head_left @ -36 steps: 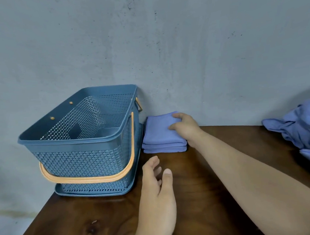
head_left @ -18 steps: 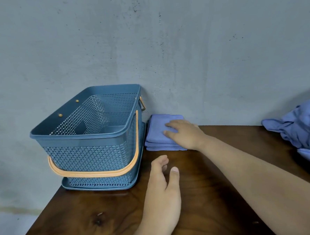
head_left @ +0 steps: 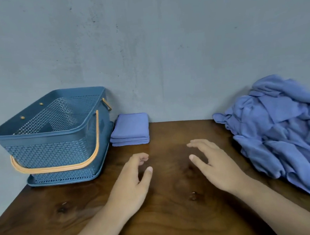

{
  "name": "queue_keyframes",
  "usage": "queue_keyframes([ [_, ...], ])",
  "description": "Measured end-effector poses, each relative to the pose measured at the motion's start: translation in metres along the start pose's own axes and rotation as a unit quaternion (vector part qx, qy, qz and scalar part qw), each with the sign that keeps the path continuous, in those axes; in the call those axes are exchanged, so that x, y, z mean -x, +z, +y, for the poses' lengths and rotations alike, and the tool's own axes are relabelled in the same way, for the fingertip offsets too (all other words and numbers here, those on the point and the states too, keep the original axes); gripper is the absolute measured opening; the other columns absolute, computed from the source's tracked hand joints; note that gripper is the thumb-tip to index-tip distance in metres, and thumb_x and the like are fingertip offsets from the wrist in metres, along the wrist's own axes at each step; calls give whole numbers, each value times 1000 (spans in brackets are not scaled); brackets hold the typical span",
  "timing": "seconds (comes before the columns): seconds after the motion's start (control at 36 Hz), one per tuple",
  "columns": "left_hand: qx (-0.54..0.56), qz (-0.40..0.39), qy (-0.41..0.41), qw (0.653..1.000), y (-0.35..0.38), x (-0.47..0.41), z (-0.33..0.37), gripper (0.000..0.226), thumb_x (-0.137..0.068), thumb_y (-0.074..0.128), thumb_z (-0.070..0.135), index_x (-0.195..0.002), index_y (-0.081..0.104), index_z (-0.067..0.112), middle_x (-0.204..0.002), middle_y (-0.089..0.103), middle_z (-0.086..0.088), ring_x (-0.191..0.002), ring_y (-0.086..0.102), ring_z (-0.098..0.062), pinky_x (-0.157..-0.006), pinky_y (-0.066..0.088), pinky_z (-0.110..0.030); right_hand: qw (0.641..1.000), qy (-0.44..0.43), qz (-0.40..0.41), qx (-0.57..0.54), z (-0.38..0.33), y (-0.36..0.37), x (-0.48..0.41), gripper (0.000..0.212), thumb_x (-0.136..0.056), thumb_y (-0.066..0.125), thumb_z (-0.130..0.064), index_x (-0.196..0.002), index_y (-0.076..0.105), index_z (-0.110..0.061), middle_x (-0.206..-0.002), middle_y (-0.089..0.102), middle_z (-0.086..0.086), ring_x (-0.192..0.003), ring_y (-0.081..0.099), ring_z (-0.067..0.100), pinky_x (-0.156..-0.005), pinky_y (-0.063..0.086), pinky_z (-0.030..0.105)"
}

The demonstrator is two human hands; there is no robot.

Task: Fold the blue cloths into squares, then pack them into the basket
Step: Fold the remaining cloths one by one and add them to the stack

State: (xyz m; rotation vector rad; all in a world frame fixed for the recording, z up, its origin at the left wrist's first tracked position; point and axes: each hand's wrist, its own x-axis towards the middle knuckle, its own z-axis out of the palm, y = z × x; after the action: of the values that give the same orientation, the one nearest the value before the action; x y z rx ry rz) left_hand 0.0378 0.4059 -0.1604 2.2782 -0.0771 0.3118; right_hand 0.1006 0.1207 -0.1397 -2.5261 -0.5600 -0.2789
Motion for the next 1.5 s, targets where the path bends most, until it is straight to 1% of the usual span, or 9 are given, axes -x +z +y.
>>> queue_keyframes([
  [0.25, -69, -75, 68, 992, 19, 11, 28, 33, -103, 57, 48, -136, 49, 51, -138, 53, 30, -133, 47, 11, -98, 49, -19, 994, 12, 109, -9, 49, -37, 59, 27, -107, 55, -40, -133, 60, -40, -140, 52, -27, -130, 46, -5, -101, 52, 41],
  [0.33, -63, -78, 62, 993, 39, 18, 47, 30, -103, 57, 51, -132, 51, 54, -135, 54, 32, -117, 55, 10, -94, 53, -26, 993, 26, 113, -19, 59, -45, 56, 26, -104, 58, -35, -129, 64, -35, -134, 57, -23, -120, 47, -5, -102, 50, 37],
  [0.5, -61, -147, 151, 976, 94, -17, 122, 22, -106, 56, 43, -127, 54, 49, -131, 52, 35, -92, 58, 16, -76, 45, -14, 971, 55, 234, 7, 85, -66, 61, 20, -99, 61, -24, -116, 69, -32, -119, 66, -18, -115, 56, 9, -98, 47, 37],
  [0.64, -35, -120, 223, 967, 146, -84, 181, 24, -106, 57, 36, -130, 60, 36, -128, 58, 24, -119, 56, 3, -91, 46, -18, 925, 113, 361, 18, 115, -93, 61, 18, -97, 64, -14, -107, 71, -27, -109, 70, -14, -105, 59, 16, -86, 52, 45],
  [0.81, -54, -79, 329, 940, 193, -174, 258, 35, -103, 59, 26, -138, 59, 19, -137, 60, 1, -128, 54, -18, -106, 45, -33, 901, 168, 393, 73, 137, -115, 64, 20, -99, 61, -15, -107, 69, -32, -109, 68, -16, -106, 54, 16, -80, 39, 34],
  [1.0, -206, -116, 352, 905, 232, -242, 338, 59, -105, 58, 33, -160, 37, 28, -167, 32, -7, -149, 32, -32, -118, 38, -49, 893, 188, 401, 74, 148, -112, 67, 22, -95, 64, -14, -107, 68, -32, -107, 67, -16, -104, 54, 15, -81, 42, 35],
  [1.08, -277, -129, 347, 887, 239, -258, 355, 40, -108, 51, 33, -147, 52, 29, -147, 53, -7, -129, 53, -35, -103, 50, -51, 895, 188, 396, 78, 150, -112, 65, 21, -95, 66, -16, -107, 68, -33, -109, 66, -17, -107, 54, 14, -85, 44, 36],
  [1.22, -178, -51, 337, 923, 223, -259, 366, 14, -105, 51, 27, -109, 61, 18, -104, 67, -9, -92, 61, -31, -81, 55, -50, 899, 196, 385, 73, 153, -108, 67, 20, -93, 68, -19, -107, 66, -33, -108, 65, -19, -105, 54, 13, -88, 45, 36],
  [1.5, -63, 41, 267, 961, 112, -222, 314, 14, -107, 48, 27, -108, 60, 21, -101, 68, 1, -90, 65, -19, -73, 51, -35, 902, 149, 403, 34, 142, -112, 65, 22, -93, 69, -15, -108, 69, -31, -109, 66, -19, -104, 57, 13, -87, 46, 39],
])
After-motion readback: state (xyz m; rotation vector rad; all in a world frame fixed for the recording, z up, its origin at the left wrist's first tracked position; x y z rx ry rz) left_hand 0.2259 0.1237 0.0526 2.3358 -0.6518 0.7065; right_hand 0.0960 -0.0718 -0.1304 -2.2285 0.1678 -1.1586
